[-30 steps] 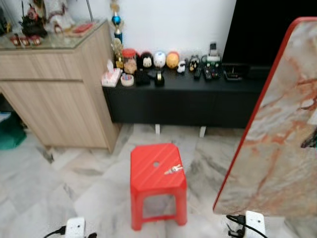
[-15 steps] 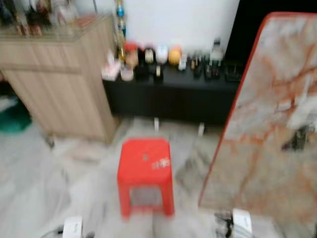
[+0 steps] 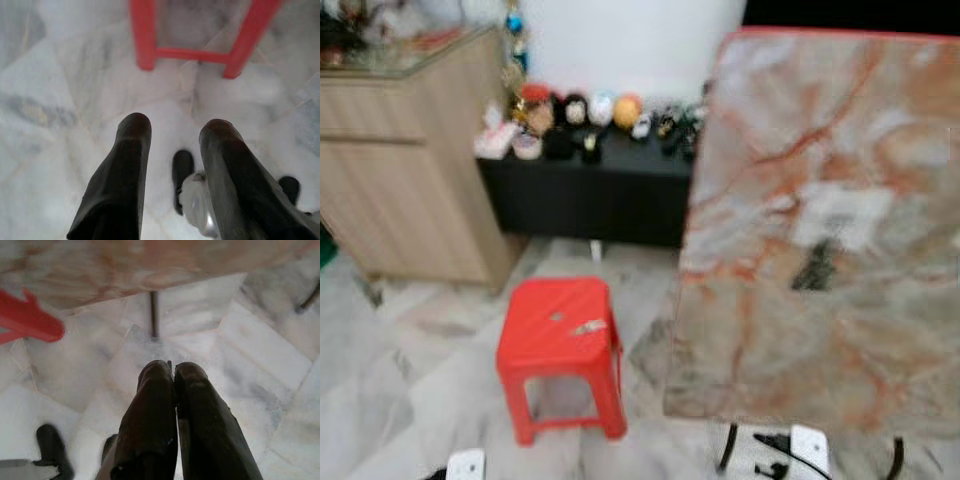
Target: Hang keys on a hook
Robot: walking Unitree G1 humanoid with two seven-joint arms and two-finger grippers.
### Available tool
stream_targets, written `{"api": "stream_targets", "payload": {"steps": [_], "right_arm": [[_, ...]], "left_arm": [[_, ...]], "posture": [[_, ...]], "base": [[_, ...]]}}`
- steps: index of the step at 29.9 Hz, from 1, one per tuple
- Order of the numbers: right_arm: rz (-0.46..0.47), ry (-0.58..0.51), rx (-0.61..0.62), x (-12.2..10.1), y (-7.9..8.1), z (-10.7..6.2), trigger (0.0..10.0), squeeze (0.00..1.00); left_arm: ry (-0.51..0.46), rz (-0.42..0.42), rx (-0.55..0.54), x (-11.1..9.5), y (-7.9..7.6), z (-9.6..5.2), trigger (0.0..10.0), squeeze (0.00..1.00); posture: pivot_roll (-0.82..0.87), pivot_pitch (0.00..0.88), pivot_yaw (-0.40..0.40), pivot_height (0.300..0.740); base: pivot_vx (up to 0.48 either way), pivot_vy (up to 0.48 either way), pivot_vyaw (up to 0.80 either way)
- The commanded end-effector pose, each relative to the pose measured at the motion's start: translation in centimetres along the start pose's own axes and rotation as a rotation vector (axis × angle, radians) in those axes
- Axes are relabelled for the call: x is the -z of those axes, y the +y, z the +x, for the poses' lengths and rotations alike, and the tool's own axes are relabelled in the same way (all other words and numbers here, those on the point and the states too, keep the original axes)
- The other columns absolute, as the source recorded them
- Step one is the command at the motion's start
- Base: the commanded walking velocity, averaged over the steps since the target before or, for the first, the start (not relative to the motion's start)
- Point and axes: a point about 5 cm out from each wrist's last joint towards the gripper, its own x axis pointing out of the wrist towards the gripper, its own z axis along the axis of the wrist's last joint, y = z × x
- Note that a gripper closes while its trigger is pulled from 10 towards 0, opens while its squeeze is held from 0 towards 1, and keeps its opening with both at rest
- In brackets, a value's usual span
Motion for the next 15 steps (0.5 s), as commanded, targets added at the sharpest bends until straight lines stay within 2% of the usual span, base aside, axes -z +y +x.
{"api": "stream_targets", "payload": {"steps": [1,9,15], "right_arm": [[0.008,-0.024,0.02,-0.3,-0.3,0.0,10.0,0.0],[0.033,-0.079,0.008,-1.6,0.0,0.1,10.0,0.0],[0.063,-0.155,0.004,-3.7,0.3,0.3,10.0,0.0]], "left_arm": [[0.025,0.01,0.002,0.6,0.1,-0.1,10.0,0.0],[0.029,0.007,-0.002,0.6,0.5,-0.2,10.0,0.0],[0.029,0.003,-0.004,0.6,0.5,-0.2,10.0,0.0]], "posture": [[0.03,0.0,-0.012,0.74],[0.03,0.0,-0.012,0.74],[0.02,0.0,-0.013,0.74]], "base": [[0.0,-0.289,0.0],[0.0,-0.289,0.0],[0.0,-0.287,0.0]]}}
